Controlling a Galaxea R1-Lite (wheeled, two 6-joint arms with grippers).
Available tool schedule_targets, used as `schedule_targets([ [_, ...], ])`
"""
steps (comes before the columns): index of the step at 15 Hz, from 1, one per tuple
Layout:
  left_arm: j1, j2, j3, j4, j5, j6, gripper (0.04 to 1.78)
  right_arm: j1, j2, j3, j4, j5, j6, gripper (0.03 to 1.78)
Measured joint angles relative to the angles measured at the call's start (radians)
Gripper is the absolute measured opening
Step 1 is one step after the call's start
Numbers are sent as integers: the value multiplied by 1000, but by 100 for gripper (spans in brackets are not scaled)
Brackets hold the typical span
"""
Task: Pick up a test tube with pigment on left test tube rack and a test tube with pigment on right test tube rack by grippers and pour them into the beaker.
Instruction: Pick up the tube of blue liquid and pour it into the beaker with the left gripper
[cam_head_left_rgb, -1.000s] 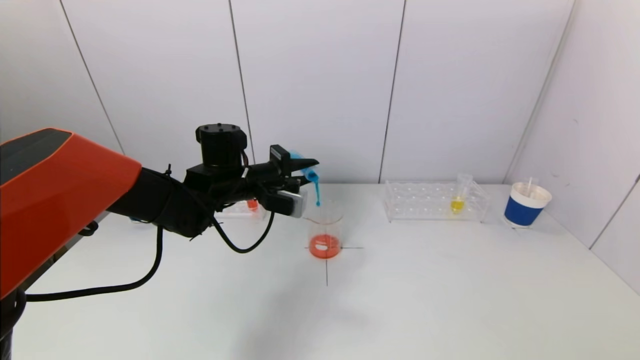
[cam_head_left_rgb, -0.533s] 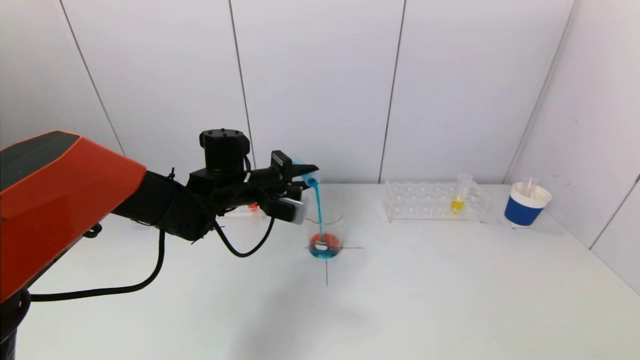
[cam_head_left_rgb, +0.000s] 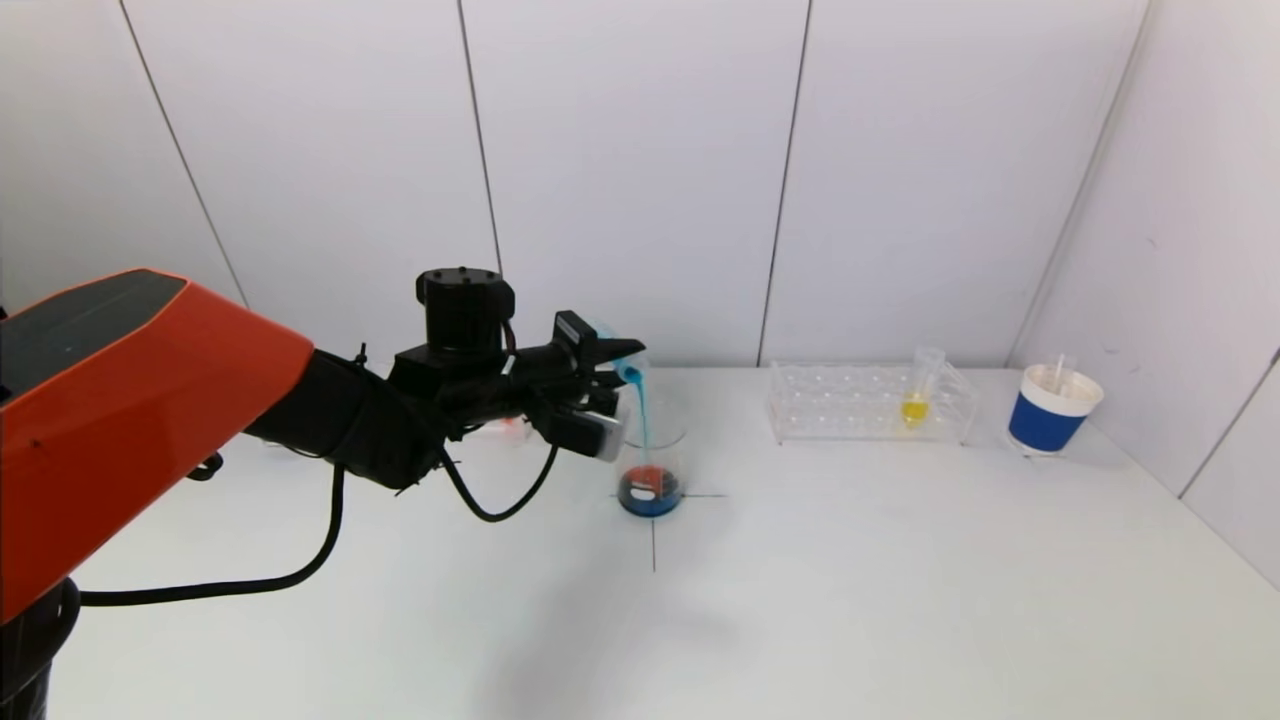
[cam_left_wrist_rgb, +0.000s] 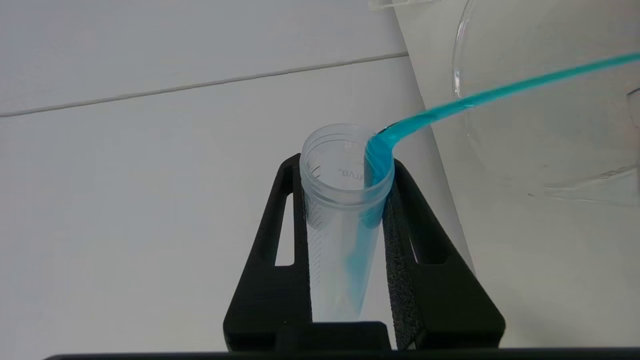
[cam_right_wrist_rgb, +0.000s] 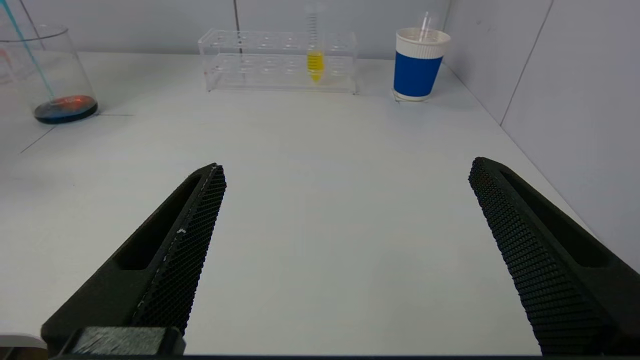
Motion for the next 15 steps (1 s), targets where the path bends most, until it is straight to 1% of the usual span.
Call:
schedule_targets([
  [8, -2, 7, 0, 38, 17, 87, 44, 0, 0, 0, 0, 0, 0, 177],
  [15, -2, -8, 0, 67, 27, 133, 44, 0, 0, 0, 0, 0, 0, 177],
])
